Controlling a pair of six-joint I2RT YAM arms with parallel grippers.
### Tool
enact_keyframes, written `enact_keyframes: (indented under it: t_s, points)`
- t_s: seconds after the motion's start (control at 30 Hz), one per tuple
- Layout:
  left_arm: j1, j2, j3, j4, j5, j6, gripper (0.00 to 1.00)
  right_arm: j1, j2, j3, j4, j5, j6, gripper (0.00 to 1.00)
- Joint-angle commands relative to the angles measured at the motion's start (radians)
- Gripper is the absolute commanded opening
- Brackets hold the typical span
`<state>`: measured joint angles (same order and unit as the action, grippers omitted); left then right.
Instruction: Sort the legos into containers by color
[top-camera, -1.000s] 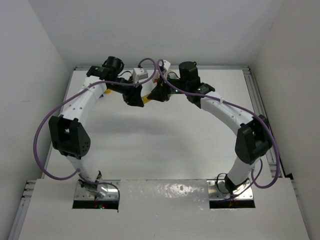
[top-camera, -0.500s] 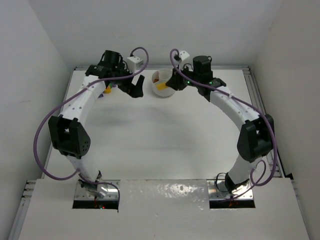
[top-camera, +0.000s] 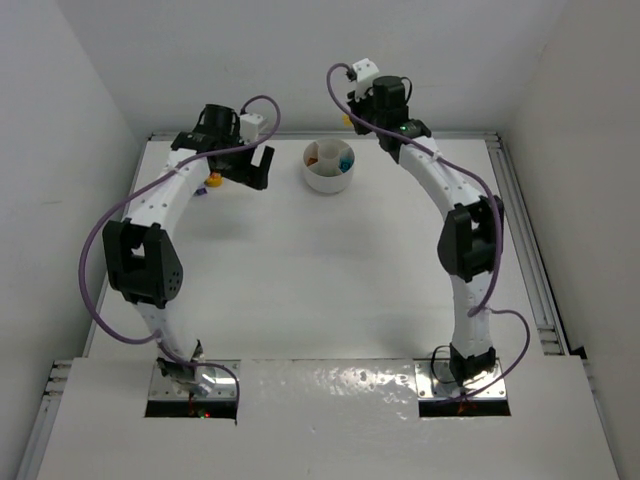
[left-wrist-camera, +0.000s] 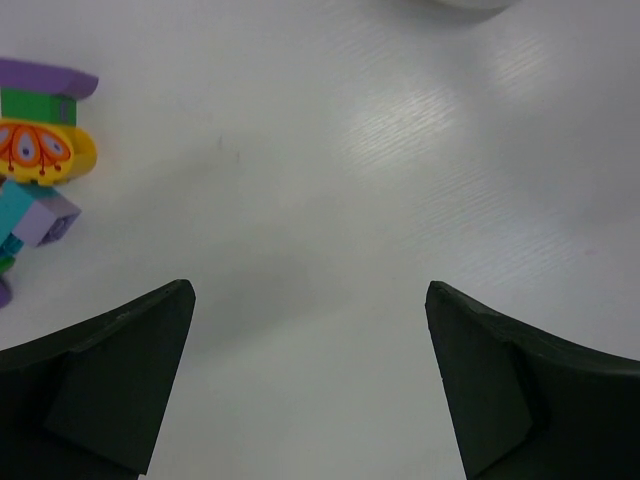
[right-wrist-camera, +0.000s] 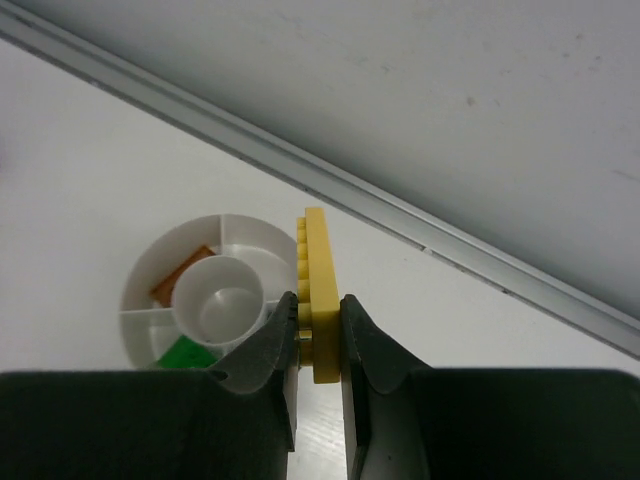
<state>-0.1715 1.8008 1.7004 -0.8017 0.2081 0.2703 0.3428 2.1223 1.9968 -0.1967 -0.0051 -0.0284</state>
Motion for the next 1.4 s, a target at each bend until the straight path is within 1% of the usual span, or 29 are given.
enact_keyframes:
  t_s: [0.0, 0.13, 0.27, 0.43, 0.7, 0.77, 0.97, 1.17, 1.37]
  points:
    - [0.036, 0.022, -0.025, 0.038, -0.056, -0.042, 1.00, -0.014, 0.068, 0.053, 0.084, 0.057, -0.059, 0.00]
    - [0.043, 0.049, -0.025, 0.042, -0.070, -0.037, 1.00, -0.016, 0.128, 0.059, 0.181, 0.008, -0.048, 0.00]
    - [0.047, 0.068, -0.024, 0.053, -0.069, -0.036, 1.00, -0.016, 0.159, 0.043, 0.235, -0.044, -0.015, 0.00]
    - [0.055, 0.072, -0.031, 0.061, -0.069, -0.042, 1.00, -0.014, 0.176, 0.019, 0.237, -0.061, 0.007, 0.00]
    - [0.064, 0.081, -0.028, 0.065, -0.075, -0.037, 1.00, -0.016, 0.122, -0.096, 0.270, -0.073, 0.021, 0.00]
    - [0.064, 0.086, -0.024, 0.067, -0.072, -0.039, 1.00, -0.014, 0.119, -0.115, 0.278, -0.085, 0.054, 0.00]
    - [0.066, 0.091, -0.015, 0.059, -0.072, -0.034, 1.00, -0.013, 0.126, -0.108, 0.264, -0.088, 0.085, 0.00]
    - [0.067, 0.094, -0.015, 0.055, -0.073, -0.029, 1.00, -0.002, 0.064, -0.176, 0.275, -0.029, 0.093, 0.00]
    - [0.067, 0.098, -0.007, 0.049, -0.069, -0.033, 1.00, 0.001, 0.004, -0.211, 0.253, 0.091, 0.117, 0.00]
